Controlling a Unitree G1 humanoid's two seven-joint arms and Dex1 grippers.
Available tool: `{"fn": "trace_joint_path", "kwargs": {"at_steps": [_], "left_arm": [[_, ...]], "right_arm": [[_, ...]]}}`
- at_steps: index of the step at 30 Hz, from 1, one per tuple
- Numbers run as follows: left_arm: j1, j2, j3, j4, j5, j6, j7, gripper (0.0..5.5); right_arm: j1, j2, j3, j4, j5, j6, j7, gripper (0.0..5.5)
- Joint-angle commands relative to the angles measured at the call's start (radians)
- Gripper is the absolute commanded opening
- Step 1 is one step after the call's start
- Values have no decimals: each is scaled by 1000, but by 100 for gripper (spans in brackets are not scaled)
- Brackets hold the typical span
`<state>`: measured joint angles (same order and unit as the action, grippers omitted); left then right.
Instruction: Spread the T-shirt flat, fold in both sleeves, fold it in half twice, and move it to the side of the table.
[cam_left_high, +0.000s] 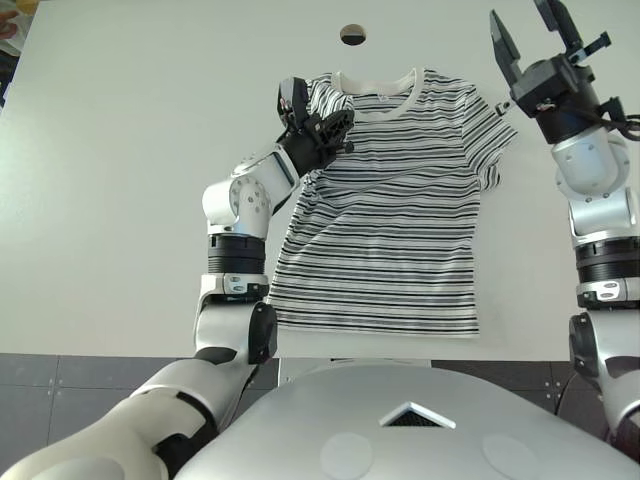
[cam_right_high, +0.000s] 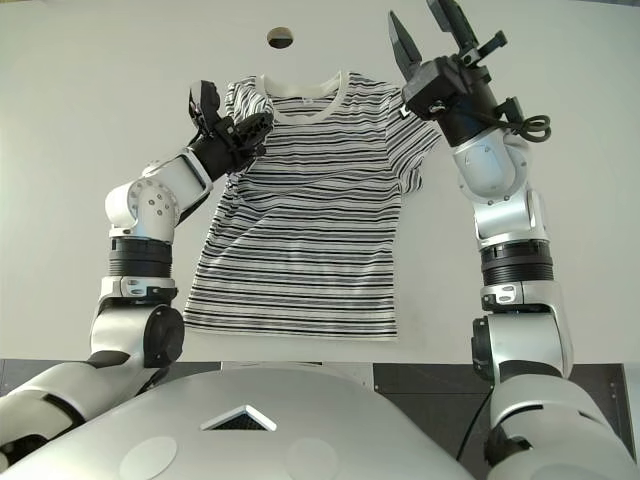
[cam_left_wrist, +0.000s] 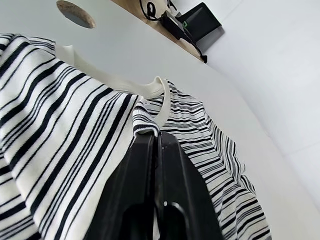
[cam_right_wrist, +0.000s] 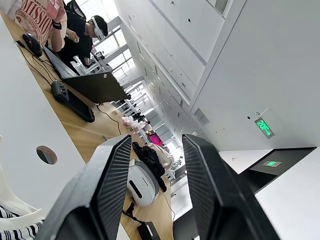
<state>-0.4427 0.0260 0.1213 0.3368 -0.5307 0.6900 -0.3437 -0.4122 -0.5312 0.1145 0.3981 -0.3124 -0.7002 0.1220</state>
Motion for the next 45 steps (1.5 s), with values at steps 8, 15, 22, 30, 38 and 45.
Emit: {"fn": "trace_joint_path", "kwargs": {"at_steps": [8, 15, 22, 30, 38, 45], "left_arm": [[-2, -17, -8, -16, 6, -13, -34, 188], [162, 58, -16, -446, 168, -475, -89, 220], [278, 110, -19, -544, 345, -856, -58, 220], [297, 131, -10, -557, 325, -874, -50, 220], [290, 146, -7, -545, 318, -855, -37, 226], [283, 153, -16, -537, 319, -851, -28, 226]], "right_arm": [[4, -18, -23, 32, 40, 33, 51, 190], [-56, -32, -134, 365, 475, 647, 659, 190], [-199, -3, -141, 670, 430, 746, 666, 190], [-257, 38, -166, 834, 409, 730, 600, 190], [-273, 64, -193, 847, 414, 733, 620, 71], [-275, 48, -205, 816, 416, 732, 641, 13]]}}
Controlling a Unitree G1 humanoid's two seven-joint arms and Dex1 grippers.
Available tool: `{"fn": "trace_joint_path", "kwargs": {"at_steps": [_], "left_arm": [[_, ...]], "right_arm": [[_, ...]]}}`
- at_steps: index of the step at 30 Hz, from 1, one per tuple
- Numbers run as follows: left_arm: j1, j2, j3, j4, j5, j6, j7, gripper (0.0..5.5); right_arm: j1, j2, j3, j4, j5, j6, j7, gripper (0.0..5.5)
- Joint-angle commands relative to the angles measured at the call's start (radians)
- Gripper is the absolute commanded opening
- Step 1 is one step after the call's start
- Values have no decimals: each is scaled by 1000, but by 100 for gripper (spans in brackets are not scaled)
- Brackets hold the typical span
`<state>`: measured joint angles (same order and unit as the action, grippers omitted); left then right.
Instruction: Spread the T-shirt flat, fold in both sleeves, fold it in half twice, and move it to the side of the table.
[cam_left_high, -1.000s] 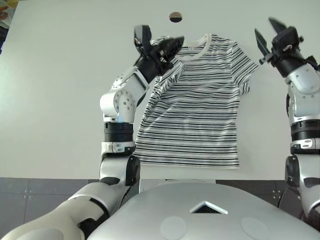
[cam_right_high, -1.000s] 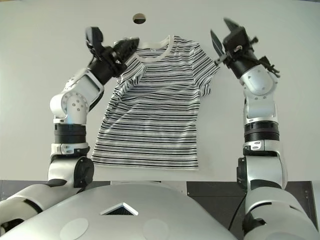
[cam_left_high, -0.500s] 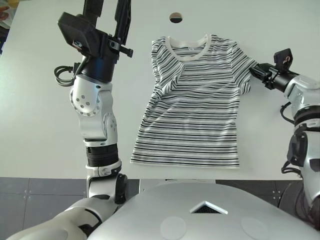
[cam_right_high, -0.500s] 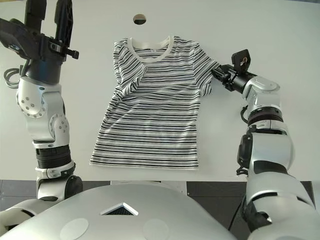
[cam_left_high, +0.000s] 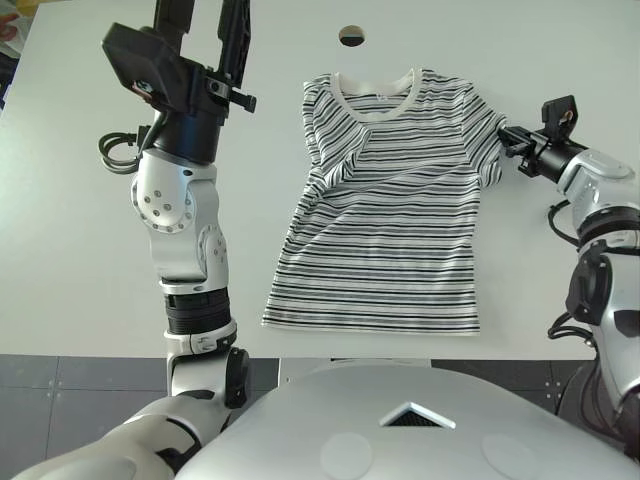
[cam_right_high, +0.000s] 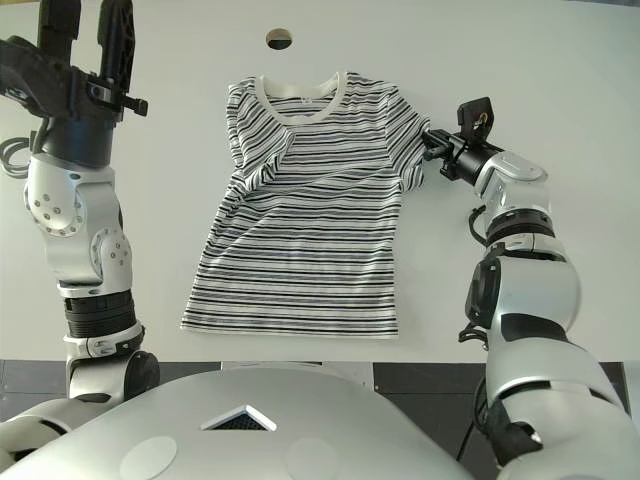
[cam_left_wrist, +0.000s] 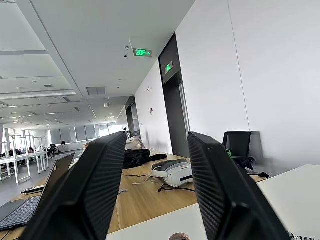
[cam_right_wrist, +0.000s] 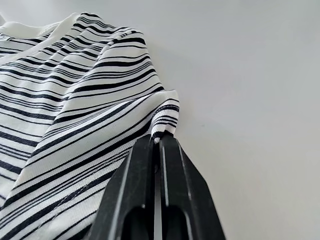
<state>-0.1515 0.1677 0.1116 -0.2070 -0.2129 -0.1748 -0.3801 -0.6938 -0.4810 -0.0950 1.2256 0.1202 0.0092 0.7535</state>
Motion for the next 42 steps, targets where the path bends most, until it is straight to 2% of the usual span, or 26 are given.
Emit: {"fn": "trace_joint_path", "kwargs": {"at_steps": [1, 6, 15, 25, 30, 38, 42], "left_arm": [[-9, 12, -7, 6, 1, 14, 10, 226], [-11, 10, -13, 3, -1, 18, 14, 226], [-18, 8, -27, -7, -7, 29, 22, 226], [-30, 12, -30, -18, -20, 57, 22, 226], [-30, 14, -29, -15, -25, 58, 18, 226], [-27, 21, -23, -9, -37, 54, 13, 226], [-25, 24, -22, -4, -41, 52, 13, 226]], "right_arm": [[8, -6, 3, -23, -15, 25, 18, 13], [30, -28, -3, -117, -6, 39, 53, 13], [151, -31, -1, -485, 29, 164, 78, 13], [252, 57, 65, -840, 66, 338, 52, 13], [246, 109, 99, -860, 67, 363, 25, 13], [210, 183, 129, -735, 51, 335, -15, 13], [196, 207, 120, -687, 64, 330, -22, 79]]}}
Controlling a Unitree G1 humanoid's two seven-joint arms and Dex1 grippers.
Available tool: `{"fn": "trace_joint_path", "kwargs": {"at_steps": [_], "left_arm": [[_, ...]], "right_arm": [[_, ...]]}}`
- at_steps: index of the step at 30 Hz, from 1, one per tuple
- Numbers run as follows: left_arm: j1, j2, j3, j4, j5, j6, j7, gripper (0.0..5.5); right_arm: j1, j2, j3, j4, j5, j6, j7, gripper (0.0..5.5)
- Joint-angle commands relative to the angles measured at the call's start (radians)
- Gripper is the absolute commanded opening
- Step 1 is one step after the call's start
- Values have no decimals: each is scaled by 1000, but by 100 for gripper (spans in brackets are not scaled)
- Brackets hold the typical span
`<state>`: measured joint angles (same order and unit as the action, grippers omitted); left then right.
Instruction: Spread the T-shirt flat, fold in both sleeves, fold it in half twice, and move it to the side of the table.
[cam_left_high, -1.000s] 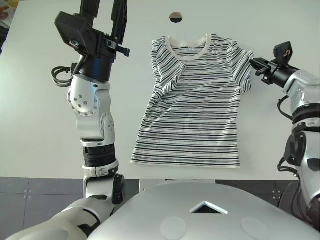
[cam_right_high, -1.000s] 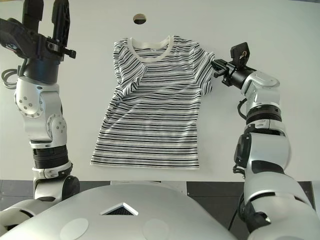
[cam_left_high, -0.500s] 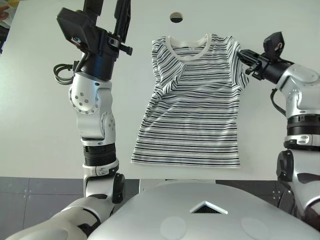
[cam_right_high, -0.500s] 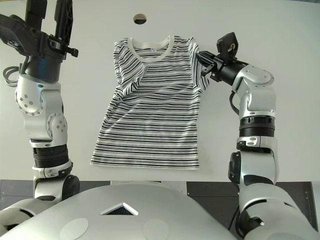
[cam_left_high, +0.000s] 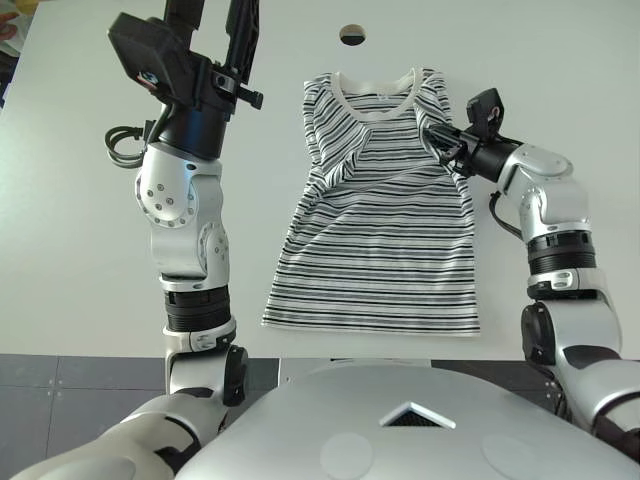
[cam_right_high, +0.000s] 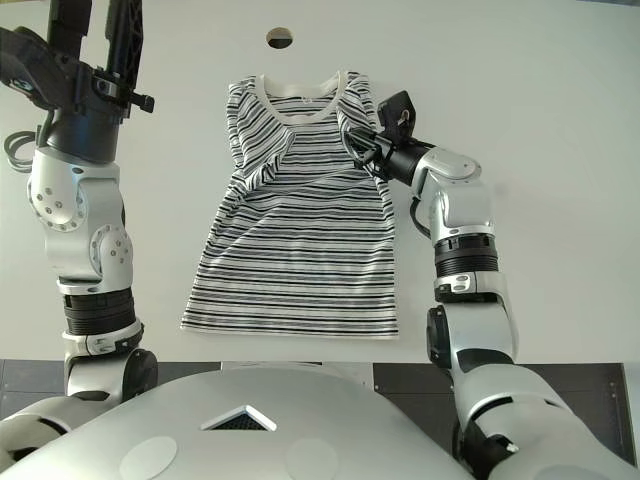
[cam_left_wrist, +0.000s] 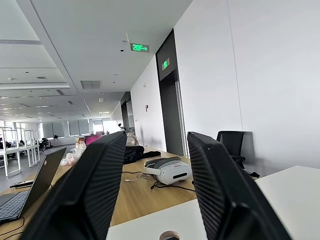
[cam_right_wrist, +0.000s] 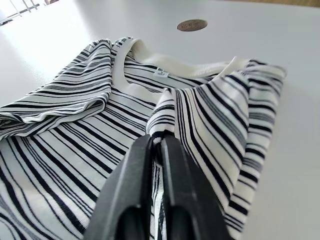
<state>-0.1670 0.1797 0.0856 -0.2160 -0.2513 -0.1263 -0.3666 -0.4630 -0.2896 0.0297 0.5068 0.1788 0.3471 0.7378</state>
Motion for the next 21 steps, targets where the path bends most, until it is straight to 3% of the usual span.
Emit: {"fn": "trace_joint_path", "kwargs": {"at_steps": [1, 3, 9, 13, 17, 21], "left_arm": [[-10, 12, 4, 7, -3, 4, 1, 226], [-8, 11, 4, 7, -5, 6, 2, 226], [2, 22, -10, -11, -2, 28, -4, 226], [86, 102, -26, -21, 41, 16, -72, 226], [278, 306, 10, -3, 90, -132, -272, 226], [493, 577, 7, 106, 319, -553, -427, 226]], "right_arm": [[-35, 17, -5, 30, 10, -5, 0, 98], [-29, 17, -2, 12, 19, 0, 20, 135], [107, -44, 43, -312, 47, 123, 78, 135], [256, -173, -42, -576, 173, 177, 202, 135], [536, -352, -250, -672, 261, -233, 554, 135], [821, -508, -330, -621, 224, -529, 822, 135]]}}
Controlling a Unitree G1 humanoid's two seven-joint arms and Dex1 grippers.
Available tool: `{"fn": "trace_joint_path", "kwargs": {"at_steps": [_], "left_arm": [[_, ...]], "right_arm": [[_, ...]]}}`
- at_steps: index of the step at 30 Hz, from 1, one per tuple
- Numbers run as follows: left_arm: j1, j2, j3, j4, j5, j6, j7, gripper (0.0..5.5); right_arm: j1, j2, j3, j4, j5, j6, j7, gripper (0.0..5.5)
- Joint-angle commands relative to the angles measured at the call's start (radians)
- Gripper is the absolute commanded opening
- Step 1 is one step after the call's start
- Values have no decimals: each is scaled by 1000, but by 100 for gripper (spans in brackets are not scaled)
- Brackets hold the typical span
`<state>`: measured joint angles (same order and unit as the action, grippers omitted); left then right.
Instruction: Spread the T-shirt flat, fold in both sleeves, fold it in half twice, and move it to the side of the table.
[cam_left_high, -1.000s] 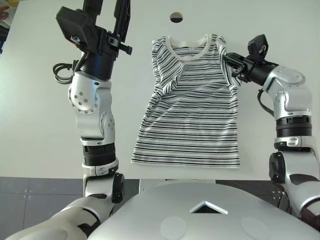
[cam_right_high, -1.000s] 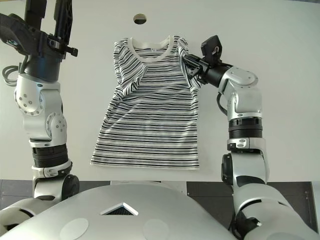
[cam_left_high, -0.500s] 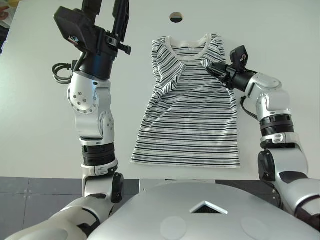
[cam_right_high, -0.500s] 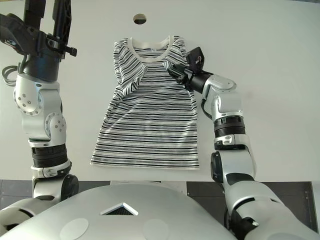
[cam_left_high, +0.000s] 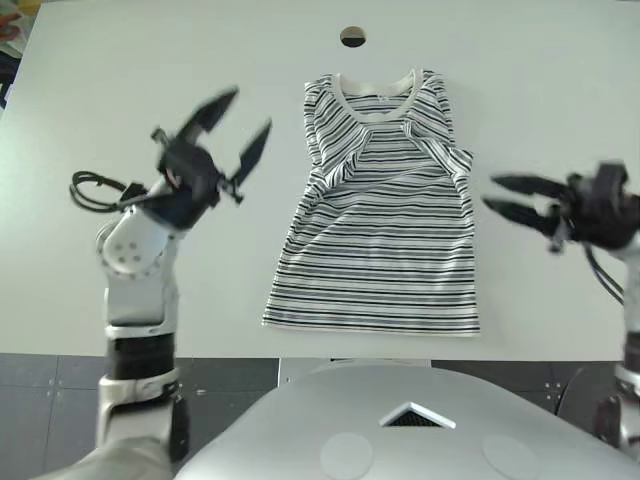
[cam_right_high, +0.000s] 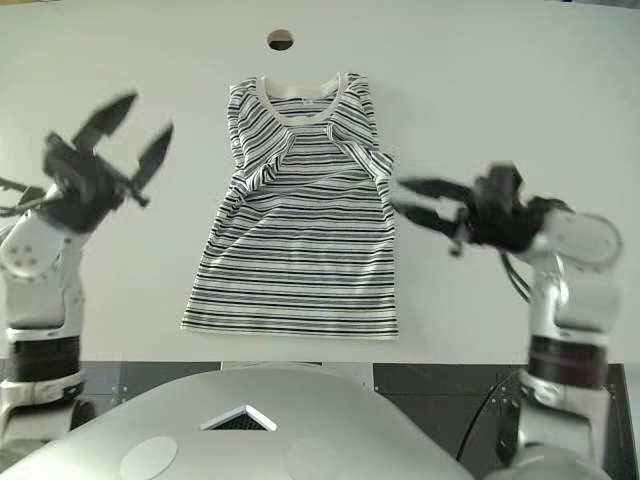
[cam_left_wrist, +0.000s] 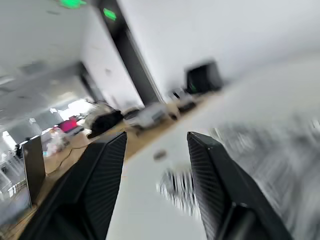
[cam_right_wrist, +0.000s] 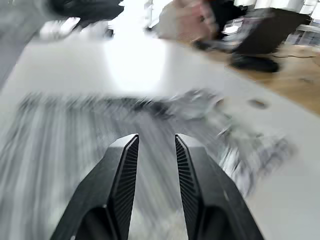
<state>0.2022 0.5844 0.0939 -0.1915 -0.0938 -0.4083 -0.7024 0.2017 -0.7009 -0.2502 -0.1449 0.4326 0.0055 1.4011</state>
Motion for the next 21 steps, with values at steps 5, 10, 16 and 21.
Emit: {"fn": "trace_joint_path", "kwargs": {"at_steps": [5, 10, 16, 21], "left_arm": [[244, 370, -67, 214, 424, -573, -120, 256], [231, 403, -104, 248, 594, -665, -53, 315], [190, 402, -166, 250, 733, -689, 23, 315], [198, 385, -245, 212, 757, -667, 50, 315]], "right_arm": [[306, -199, -22, 187, -174, -558, 210, 199], [220, -136, 103, 265, -328, -958, 105, 233], [148, -109, 201, 387, -594, -1204, -106, 233], [128, -117, 272, 419, -699, -1241, -260, 233]]}}
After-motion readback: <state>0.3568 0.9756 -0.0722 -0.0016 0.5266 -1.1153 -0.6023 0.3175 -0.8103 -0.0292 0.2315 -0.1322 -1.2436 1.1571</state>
